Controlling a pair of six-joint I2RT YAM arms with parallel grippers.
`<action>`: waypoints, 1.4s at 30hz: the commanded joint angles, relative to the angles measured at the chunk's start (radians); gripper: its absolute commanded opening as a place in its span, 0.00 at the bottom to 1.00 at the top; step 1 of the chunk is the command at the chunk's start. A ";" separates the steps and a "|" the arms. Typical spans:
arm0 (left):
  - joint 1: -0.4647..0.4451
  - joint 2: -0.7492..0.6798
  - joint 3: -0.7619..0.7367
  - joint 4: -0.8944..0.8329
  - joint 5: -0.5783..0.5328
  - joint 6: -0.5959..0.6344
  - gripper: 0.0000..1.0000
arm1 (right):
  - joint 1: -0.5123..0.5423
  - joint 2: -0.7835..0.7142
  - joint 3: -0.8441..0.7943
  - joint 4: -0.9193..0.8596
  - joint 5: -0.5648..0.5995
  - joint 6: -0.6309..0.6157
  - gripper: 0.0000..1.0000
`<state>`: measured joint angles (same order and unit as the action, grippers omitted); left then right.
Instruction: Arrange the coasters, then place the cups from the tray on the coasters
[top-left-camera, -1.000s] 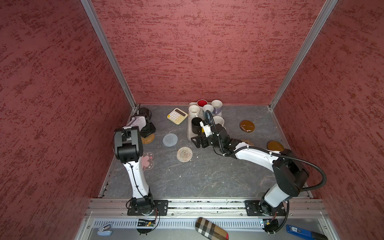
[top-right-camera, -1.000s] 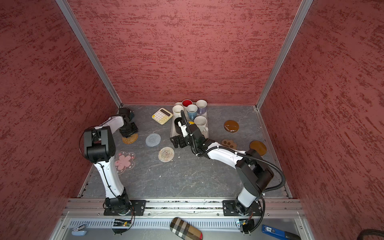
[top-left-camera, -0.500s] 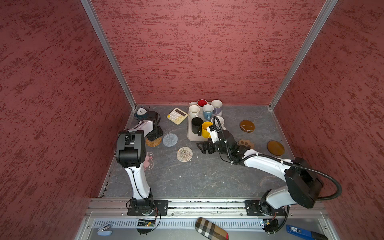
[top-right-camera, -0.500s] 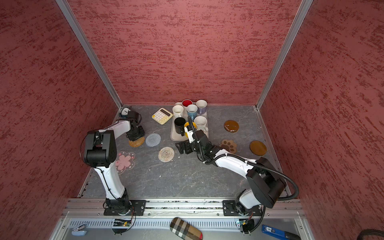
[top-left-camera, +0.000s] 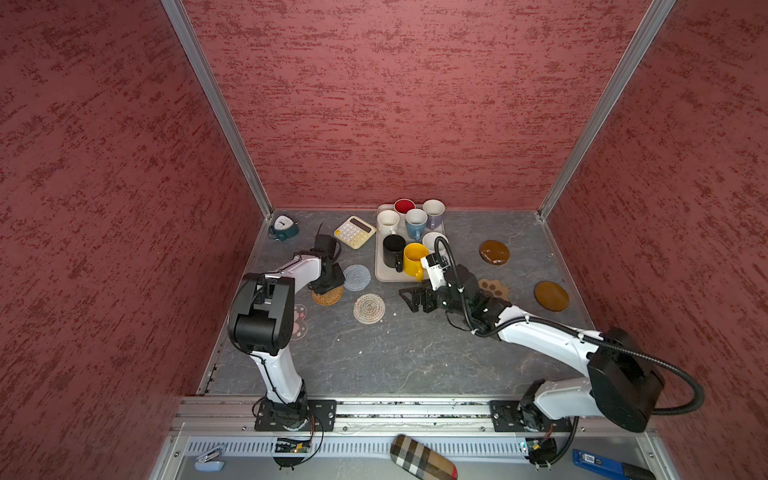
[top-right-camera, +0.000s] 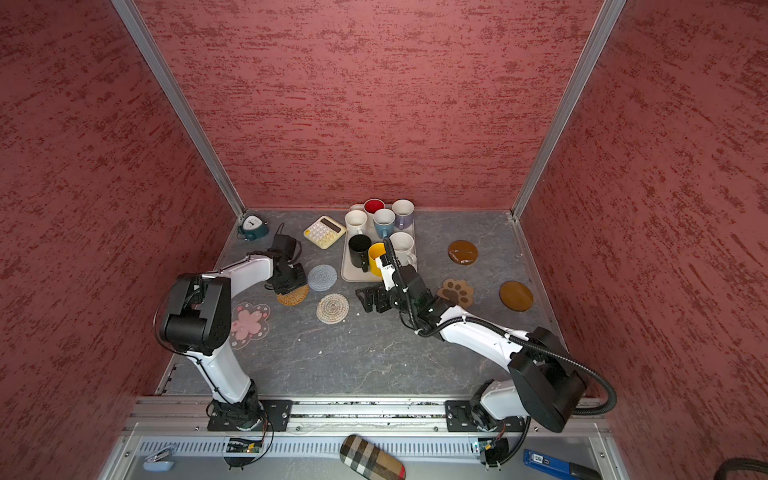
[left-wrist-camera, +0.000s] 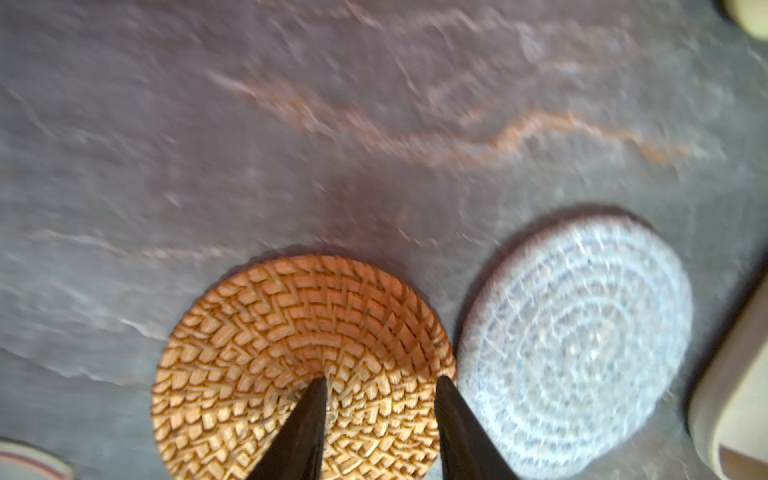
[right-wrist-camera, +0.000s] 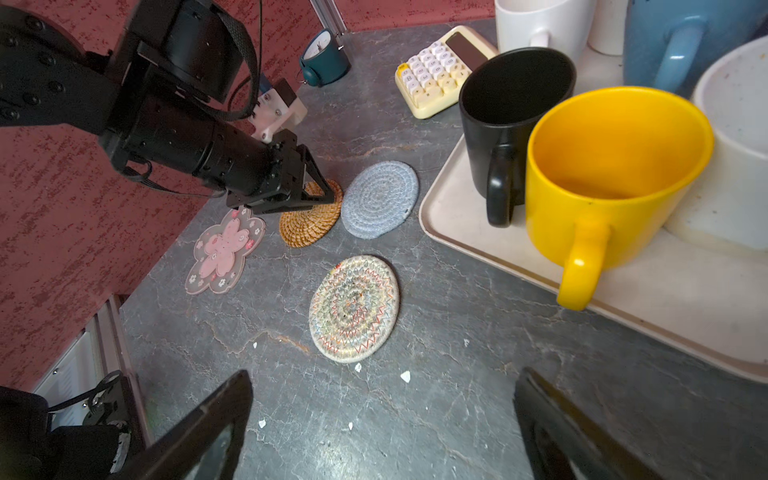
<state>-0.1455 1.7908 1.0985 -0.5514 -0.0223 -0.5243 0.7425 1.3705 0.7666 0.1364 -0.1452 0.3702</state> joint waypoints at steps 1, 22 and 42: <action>-0.030 -0.061 -0.047 0.046 0.022 -0.033 0.44 | -0.002 -0.026 -0.020 -0.010 0.027 -0.003 0.99; -0.009 -0.301 -0.135 -0.032 -0.027 0.010 0.61 | -0.001 0.011 0.004 -0.015 0.008 -0.028 0.99; 0.052 -0.094 -0.046 0.044 0.035 0.028 0.55 | -0.002 0.068 0.051 -0.003 -0.001 -0.033 0.99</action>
<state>-0.0845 1.6749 1.0210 -0.5373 0.0029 -0.5003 0.7425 1.4193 0.7834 0.1230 -0.1455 0.3508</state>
